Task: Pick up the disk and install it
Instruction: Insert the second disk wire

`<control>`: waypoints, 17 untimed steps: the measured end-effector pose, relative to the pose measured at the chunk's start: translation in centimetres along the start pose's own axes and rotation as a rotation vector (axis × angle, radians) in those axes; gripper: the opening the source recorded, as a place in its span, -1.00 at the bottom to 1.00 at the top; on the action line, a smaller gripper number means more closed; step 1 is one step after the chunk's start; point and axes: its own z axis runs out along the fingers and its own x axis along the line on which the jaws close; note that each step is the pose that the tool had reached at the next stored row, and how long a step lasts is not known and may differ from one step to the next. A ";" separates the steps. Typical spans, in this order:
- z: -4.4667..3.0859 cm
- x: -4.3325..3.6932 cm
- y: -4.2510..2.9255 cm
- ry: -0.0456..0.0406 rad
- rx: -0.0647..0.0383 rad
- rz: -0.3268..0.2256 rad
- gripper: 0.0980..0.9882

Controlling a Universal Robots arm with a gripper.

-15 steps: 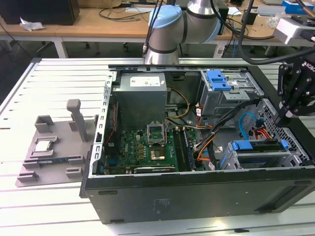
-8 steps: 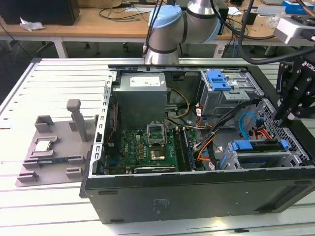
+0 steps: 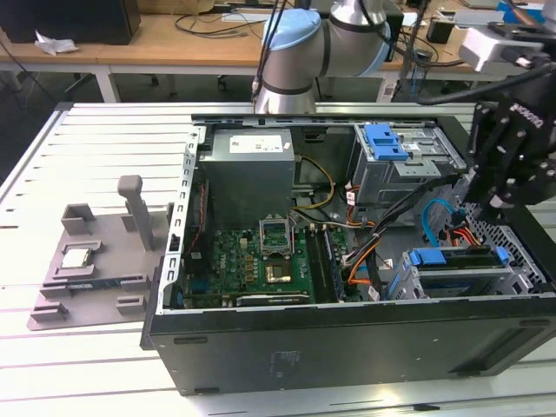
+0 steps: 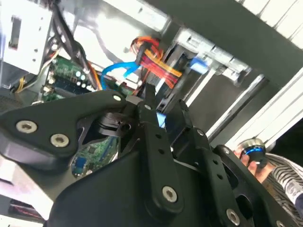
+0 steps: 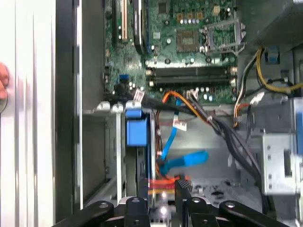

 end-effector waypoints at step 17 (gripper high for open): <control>0.57 0.22 1.61 0.0006 0.001 -0.008 -0.98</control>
